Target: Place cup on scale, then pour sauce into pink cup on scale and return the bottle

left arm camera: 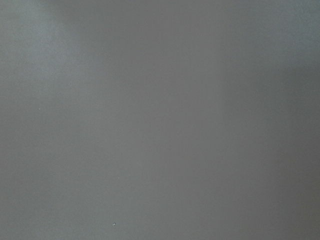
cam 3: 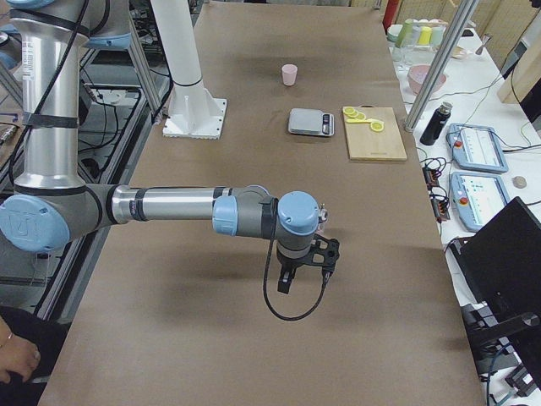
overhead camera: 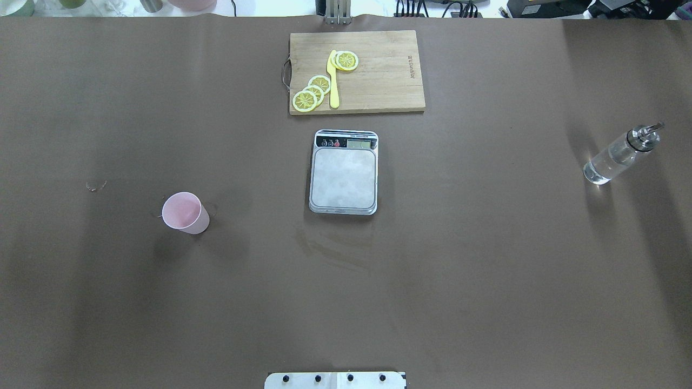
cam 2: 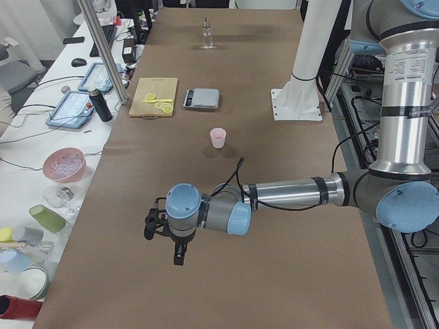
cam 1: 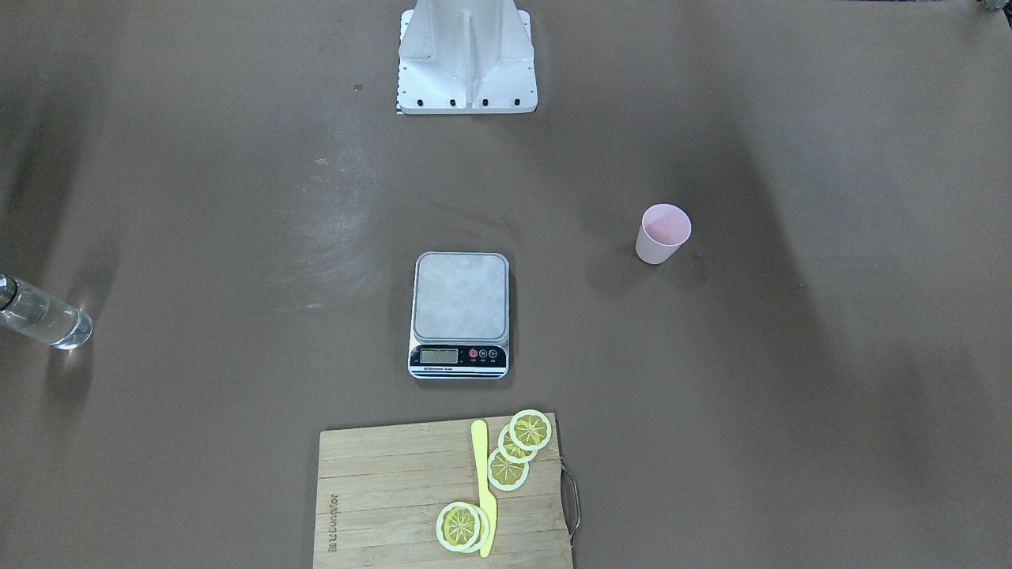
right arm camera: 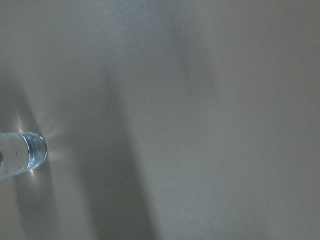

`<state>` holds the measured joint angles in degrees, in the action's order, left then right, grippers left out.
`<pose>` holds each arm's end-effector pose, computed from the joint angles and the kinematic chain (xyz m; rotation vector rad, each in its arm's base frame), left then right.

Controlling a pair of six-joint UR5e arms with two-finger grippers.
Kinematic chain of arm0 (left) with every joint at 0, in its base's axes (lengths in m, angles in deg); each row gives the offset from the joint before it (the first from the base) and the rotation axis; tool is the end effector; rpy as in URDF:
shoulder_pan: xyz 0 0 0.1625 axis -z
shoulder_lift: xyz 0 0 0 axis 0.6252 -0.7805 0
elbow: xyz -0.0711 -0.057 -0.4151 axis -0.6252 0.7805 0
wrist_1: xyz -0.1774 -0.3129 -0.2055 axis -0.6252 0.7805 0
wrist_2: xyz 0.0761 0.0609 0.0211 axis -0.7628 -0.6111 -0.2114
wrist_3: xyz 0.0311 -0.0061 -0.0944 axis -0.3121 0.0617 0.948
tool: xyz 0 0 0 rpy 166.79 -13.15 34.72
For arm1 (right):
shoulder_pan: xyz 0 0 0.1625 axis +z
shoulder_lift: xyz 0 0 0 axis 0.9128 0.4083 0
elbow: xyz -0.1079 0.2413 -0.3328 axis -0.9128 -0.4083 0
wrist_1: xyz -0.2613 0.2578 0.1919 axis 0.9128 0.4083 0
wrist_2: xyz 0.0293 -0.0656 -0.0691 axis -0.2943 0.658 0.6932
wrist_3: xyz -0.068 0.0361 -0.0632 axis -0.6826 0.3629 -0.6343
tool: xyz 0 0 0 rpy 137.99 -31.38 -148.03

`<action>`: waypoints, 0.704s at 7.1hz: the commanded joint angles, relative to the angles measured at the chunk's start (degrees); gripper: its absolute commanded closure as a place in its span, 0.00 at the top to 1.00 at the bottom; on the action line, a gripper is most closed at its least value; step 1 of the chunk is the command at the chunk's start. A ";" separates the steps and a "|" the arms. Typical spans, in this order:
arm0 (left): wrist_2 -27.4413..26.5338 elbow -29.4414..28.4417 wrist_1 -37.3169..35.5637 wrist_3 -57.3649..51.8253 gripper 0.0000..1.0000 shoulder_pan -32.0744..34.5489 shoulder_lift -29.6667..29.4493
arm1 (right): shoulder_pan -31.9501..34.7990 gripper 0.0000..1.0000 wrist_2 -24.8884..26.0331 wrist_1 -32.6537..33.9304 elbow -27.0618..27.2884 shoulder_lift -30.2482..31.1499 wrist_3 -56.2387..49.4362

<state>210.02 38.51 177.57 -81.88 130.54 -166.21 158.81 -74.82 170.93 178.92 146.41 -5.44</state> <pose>-0.0798 -0.4874 0.6873 0.1518 0.7708 -0.0309 0.0840 -0.4487 0.6366 -0.0925 -0.8086 0.2393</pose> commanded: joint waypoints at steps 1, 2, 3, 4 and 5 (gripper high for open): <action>-0.16 0.10 -0.26 0.09 0.98 0.00 0.00 | 0.17 1.00 -0.30 -0.15 -1.05 -0.73 0.19; -0.25 0.01 0.08 -0.43 0.98 0.00 0.00 | 0.17 1.00 -0.91 -0.15 -1.05 -1.00 0.37; 0.19 0.54 0.17 0.08 0.98 -0.09 0.09 | 0.17 1.00 -1.78 -0.15 -0.79 -1.00 0.46; -0.15 1.41 -0.26 0.09 0.98 -0.26 0.17 | 0.17 1.00 -2.31 -0.15 -0.26 -0.91 0.46; -0.07 3.94 -0.70 0.96 0.98 -0.44 0.43 | 0.17 1.00 -2.14 -0.24 0.27 -1.00 0.63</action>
<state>209.96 40.18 177.33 -81.62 130.30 -166.02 158.98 -76.80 170.76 178.59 145.47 -4.97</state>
